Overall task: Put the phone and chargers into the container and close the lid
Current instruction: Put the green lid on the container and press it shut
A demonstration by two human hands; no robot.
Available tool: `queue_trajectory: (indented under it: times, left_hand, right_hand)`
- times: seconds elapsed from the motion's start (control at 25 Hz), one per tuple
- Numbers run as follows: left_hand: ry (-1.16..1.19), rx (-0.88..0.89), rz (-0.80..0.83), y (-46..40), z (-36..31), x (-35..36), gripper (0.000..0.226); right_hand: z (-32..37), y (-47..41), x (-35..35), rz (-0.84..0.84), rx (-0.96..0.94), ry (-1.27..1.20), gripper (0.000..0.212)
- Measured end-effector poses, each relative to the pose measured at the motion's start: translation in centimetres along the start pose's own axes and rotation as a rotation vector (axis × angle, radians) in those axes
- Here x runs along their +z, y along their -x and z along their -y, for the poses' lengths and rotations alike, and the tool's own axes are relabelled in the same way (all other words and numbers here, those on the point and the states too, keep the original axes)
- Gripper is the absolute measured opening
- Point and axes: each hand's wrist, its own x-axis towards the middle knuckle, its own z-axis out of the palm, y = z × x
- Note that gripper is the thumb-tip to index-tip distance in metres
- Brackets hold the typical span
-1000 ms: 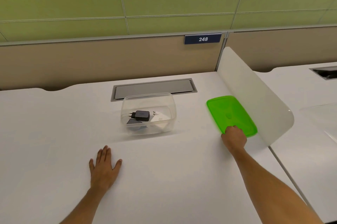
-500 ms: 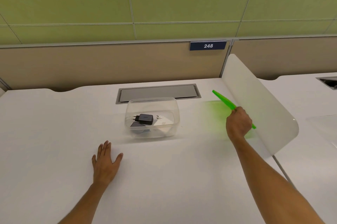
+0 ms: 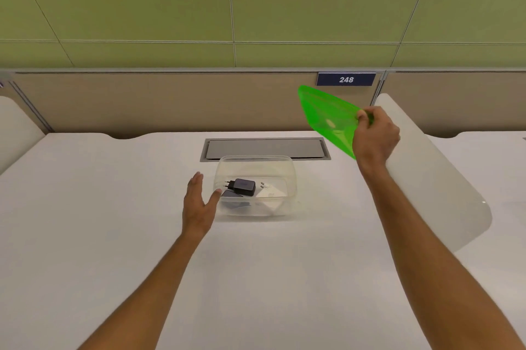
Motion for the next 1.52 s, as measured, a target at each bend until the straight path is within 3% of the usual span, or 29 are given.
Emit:
queue_trajectory:
  times: [0.2, 0.36, 0.56, 0.68, 0.84, 0.96, 1.12, 1.28, 1.52]
  left_hand:
    - [0.302, -0.112, 0.004, -2.1, -3.9, 0.5, 0.062]
    - [0.408, -0.182, 0.021, -3.7, -5.6, 0.2, 0.059]
    - [0.630, -0.146, 0.076, -5.3, -5.9, -0.3, 0.042]
    - [0.720, -0.167, 0.076, -5.5, -5.4, -0.7, 0.039]
    - [0.779, -0.292, -0.006, -5.4, -4.4, -0.4, 0.041]
    - [0.765, -0.321, -0.033, -5.7, -4.2, -0.4, 0.033]
    - [0.670, -0.339, -0.110, -5.9, -4.1, -0.4, 0.034]
    - [0.414, -0.294, -0.152, -4.9, -3.7, 0.7, 0.037]
    - [0.041, -0.175, -0.100, -3.2, -2.7, 1.8, 0.041]
  right_hand:
    - [5.2, -0.1, 1.9, 0.208, -0.032, -0.178, 0.023]
    - [7.2, 0.5, 4.3, 0.426, 0.099, -0.360, 0.022]
    - [7.8, 1.7, 7.2, 0.608, 0.243, -0.516, 0.020]
    - [7.6, 2.2, 8.6, 0.573, 0.359, -0.619, 0.020]
    - [6.6, 3.0, 10.4, 0.410, 0.392, -0.484, 0.031]
    - [5.5, 4.1, 11.7, 0.448, 0.400, -0.514, 0.026]
    - [4.0, 5.0, 13.2, 0.668, 0.416, -0.651, 0.025]
    - [1.2, 5.8, 14.7, 0.817, 0.348, -0.390, 0.061]
    - [-2.9, 7.8, 16.6, 0.880, 0.265, -0.084, 0.071]
